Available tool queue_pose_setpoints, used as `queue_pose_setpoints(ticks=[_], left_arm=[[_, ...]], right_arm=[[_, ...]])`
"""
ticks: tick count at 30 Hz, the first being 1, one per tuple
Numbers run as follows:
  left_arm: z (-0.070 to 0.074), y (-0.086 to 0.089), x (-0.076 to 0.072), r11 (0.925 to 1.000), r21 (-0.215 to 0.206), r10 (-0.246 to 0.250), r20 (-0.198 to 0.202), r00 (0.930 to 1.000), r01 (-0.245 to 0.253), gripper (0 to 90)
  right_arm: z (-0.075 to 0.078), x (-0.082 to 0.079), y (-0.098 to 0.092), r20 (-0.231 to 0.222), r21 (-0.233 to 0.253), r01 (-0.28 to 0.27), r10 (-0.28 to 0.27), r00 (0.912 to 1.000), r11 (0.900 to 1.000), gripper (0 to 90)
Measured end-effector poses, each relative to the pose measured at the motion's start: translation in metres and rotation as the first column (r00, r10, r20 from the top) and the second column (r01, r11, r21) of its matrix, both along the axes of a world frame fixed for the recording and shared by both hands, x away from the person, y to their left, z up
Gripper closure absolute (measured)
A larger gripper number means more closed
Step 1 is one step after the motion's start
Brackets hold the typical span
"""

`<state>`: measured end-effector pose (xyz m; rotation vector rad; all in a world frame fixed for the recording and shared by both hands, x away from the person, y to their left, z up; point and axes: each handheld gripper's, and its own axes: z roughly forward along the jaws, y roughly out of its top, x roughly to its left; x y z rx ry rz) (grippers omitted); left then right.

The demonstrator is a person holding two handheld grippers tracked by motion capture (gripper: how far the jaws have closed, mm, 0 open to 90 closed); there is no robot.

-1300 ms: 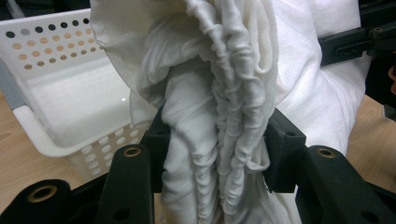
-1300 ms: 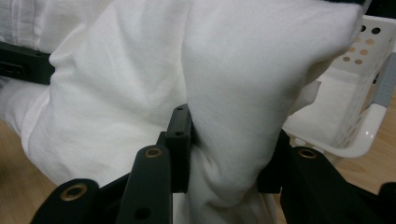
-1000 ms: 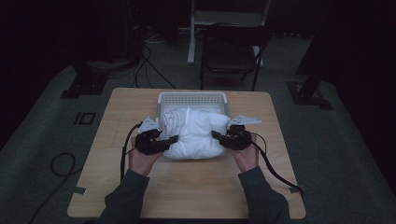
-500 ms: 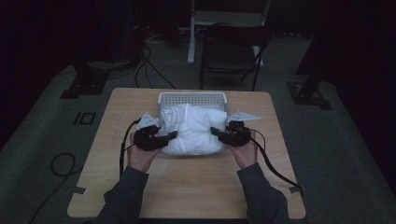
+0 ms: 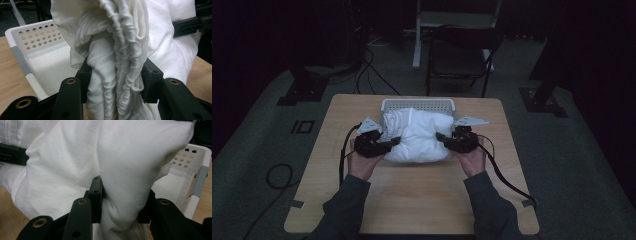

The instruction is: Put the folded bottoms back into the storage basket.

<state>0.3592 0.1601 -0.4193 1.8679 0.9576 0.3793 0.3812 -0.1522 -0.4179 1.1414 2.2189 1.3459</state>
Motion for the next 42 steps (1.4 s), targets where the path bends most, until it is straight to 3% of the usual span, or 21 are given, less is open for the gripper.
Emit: queue_pose_setpoints(ticks=[42], left_arm=[[0.008,-0.006,0.034,0.9997,0.004,0.025,0.011,0.9996,-0.025,54.6]], right_arm=[[0.007,0.035,-0.002,-0.012,0.01,0.039,-0.039,0.9992,0.999,65.4]])
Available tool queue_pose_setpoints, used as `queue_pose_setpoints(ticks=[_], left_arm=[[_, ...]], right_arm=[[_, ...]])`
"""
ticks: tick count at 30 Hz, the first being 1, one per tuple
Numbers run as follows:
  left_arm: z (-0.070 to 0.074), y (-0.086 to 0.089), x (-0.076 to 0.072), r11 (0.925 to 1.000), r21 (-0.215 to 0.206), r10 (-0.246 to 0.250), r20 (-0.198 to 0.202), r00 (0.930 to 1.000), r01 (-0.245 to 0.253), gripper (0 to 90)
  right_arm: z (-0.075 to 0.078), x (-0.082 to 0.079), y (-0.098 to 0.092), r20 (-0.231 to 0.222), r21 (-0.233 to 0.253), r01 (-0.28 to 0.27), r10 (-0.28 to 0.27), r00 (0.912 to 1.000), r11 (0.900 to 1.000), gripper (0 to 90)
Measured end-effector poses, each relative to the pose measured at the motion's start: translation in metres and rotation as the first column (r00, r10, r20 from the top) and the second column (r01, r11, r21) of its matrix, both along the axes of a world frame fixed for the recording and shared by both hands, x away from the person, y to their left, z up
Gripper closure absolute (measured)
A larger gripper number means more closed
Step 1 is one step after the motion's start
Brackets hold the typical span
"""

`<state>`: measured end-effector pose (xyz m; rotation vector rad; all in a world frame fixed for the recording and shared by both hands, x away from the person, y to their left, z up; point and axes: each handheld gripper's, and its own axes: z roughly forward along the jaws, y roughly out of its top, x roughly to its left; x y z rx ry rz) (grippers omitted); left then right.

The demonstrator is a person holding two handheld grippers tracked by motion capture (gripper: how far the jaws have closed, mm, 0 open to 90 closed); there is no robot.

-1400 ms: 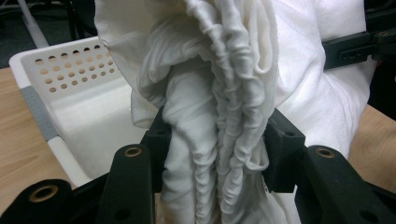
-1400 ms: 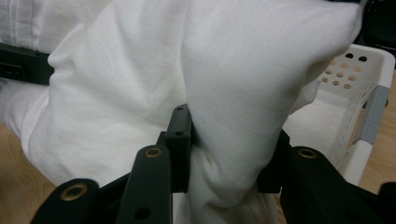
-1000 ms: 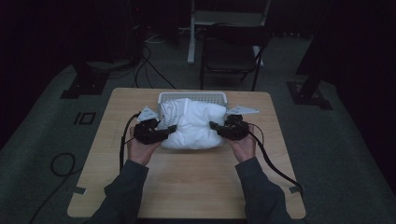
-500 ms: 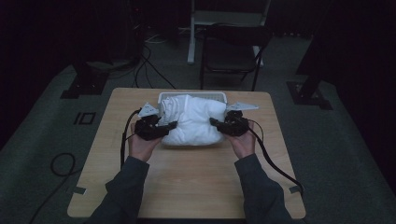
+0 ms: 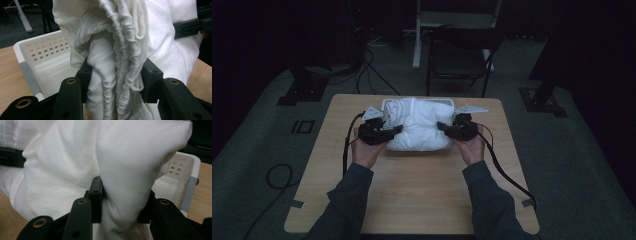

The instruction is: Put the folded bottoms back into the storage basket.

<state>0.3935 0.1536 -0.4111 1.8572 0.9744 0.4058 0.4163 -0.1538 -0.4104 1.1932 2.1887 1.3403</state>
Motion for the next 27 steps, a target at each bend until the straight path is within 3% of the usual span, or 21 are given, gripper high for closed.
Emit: queue_pose_setpoints(ticks=[27], left_arm=[[0.002,-0.002,0.026,0.9997,-0.012,0.02,-0.004,0.9998,-0.02,54.7]], right_arm=[[0.005,0.021,0.0,0.001,-0.011,0.02,-0.02,0.9998,1.0,65.4]])
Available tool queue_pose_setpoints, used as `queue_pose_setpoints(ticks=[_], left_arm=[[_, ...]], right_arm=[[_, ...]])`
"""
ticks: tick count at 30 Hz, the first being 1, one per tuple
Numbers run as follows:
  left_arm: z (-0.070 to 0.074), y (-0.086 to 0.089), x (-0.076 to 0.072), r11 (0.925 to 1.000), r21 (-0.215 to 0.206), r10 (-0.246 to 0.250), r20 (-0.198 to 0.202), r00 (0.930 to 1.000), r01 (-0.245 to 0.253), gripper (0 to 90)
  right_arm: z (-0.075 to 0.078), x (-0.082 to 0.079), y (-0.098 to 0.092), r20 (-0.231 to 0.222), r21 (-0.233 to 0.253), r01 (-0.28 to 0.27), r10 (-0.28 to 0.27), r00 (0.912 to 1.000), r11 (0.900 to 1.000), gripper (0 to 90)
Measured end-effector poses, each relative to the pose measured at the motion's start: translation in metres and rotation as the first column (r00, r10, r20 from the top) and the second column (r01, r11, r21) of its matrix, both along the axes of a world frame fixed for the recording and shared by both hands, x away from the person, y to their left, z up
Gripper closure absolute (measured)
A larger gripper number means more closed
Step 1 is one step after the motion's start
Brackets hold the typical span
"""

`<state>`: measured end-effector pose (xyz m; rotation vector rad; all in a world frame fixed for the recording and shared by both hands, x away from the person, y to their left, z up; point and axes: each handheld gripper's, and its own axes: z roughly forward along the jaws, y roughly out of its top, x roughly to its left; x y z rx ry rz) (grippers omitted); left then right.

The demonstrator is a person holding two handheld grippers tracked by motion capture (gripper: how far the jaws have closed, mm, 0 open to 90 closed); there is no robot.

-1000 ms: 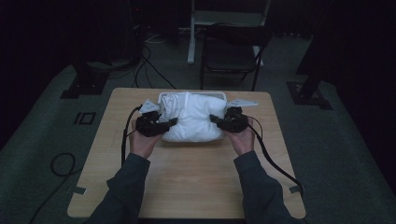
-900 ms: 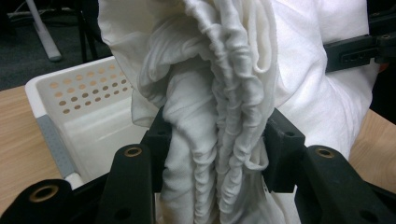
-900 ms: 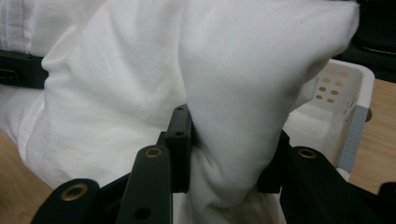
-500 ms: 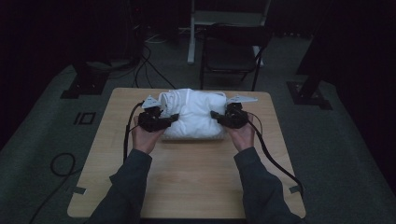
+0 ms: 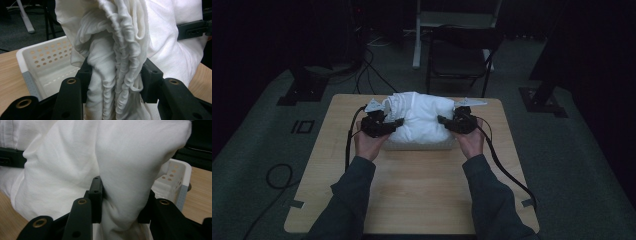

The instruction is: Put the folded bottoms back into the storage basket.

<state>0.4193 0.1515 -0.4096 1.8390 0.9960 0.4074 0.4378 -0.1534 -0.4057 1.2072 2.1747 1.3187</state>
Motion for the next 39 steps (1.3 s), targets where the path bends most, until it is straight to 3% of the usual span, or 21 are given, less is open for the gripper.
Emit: queue_pose_setpoints(ticks=[39], left_arm=[[-0.005,-0.005,0.038,0.9992,0.009,0.038,-0.01,0.9992,-0.038,54.8]], right_arm=[[-0.006,0.034,0.003,-0.014,0.01,0.053,-0.053,0.9985,0.999,65.4]])
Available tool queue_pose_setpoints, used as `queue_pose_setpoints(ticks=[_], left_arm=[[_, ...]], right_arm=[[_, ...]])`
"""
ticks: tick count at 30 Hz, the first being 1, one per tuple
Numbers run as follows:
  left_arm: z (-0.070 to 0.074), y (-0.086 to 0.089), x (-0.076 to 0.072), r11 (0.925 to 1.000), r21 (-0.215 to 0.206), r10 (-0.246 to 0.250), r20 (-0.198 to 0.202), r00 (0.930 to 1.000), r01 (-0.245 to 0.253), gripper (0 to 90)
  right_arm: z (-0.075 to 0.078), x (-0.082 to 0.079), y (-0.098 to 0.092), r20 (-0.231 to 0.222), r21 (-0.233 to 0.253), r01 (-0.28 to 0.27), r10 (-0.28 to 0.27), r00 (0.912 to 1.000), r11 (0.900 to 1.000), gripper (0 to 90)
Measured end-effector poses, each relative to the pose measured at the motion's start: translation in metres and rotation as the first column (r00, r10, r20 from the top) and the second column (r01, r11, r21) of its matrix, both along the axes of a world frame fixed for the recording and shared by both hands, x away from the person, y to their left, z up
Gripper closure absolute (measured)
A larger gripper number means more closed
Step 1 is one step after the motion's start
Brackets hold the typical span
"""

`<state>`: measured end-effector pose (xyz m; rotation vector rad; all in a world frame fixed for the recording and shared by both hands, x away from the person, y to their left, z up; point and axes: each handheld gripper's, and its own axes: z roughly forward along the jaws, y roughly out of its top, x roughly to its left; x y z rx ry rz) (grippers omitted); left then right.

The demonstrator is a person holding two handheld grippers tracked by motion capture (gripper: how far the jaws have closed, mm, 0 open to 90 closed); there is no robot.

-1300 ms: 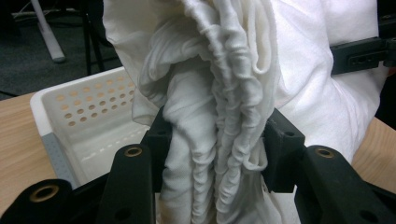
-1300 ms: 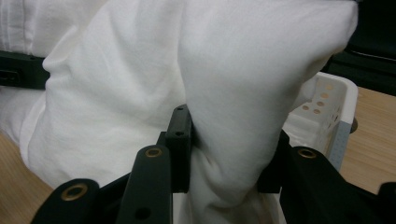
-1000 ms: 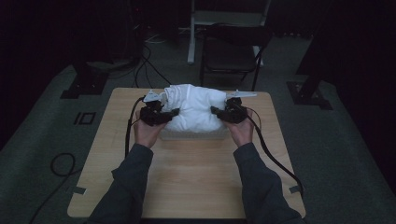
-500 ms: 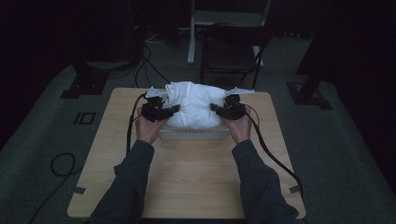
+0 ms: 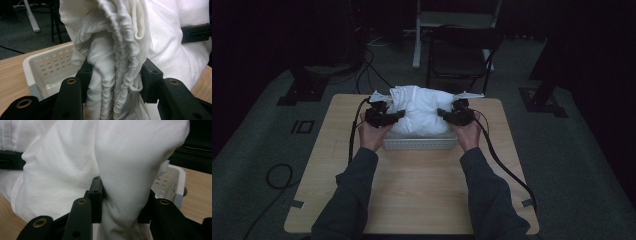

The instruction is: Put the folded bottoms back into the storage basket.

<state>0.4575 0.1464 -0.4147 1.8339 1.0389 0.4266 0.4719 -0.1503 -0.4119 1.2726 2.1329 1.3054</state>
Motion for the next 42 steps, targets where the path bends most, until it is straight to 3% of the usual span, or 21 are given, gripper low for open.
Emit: queue_pose_setpoints(ticks=[42], left_arm=[[-0.03,-0.008,0.025,0.9967,0.053,0.065,-0.063,0.9959,-0.062,54.8]], right_arm=[[-0.027,0.025,0.007,-0.064,-0.026,0.043,-0.044,0.9969,0.999,65.4]])
